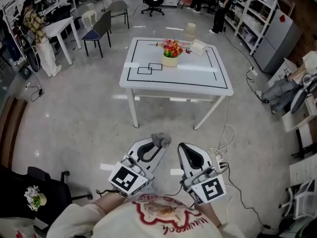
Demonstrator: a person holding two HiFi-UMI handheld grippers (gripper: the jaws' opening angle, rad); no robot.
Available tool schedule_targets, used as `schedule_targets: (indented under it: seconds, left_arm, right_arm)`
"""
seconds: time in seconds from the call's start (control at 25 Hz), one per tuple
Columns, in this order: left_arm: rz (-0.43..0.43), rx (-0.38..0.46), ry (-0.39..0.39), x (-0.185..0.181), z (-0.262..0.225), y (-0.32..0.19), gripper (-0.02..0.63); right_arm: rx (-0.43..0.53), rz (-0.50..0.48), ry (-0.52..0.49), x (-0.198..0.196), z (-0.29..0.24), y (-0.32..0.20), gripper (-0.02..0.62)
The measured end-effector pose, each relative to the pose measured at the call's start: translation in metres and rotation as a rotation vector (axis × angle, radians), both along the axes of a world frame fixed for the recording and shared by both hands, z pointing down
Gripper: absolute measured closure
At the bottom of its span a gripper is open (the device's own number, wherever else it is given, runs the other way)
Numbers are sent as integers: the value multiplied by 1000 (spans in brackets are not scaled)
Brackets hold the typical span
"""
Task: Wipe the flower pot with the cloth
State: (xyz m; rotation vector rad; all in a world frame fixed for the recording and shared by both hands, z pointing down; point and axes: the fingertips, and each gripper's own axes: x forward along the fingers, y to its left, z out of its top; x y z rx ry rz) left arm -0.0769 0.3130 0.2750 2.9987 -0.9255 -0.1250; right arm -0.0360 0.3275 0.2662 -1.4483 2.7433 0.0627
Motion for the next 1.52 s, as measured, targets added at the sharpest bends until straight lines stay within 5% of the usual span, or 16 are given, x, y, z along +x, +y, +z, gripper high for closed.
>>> schedule_targets:
  seconds: [0.48,0.8,1.08,1.52]
  left_arm:
    - [50,-22,-28,-27,12,-90,563]
    - [86,1,20,-23,6,-103,563]
    - [93,-48,2,-19,19,-116,564]
    - [53,-15,-1,-8,16,-177,563]
  right_arm:
    - [-1,45,-4,-32,8,-88,598]
    - [-18,80,6,-31,12,-103,598]
    - [-34,85,-9,-26,18,-115,598]
    - [1,64,-17,-10,13,-178,598]
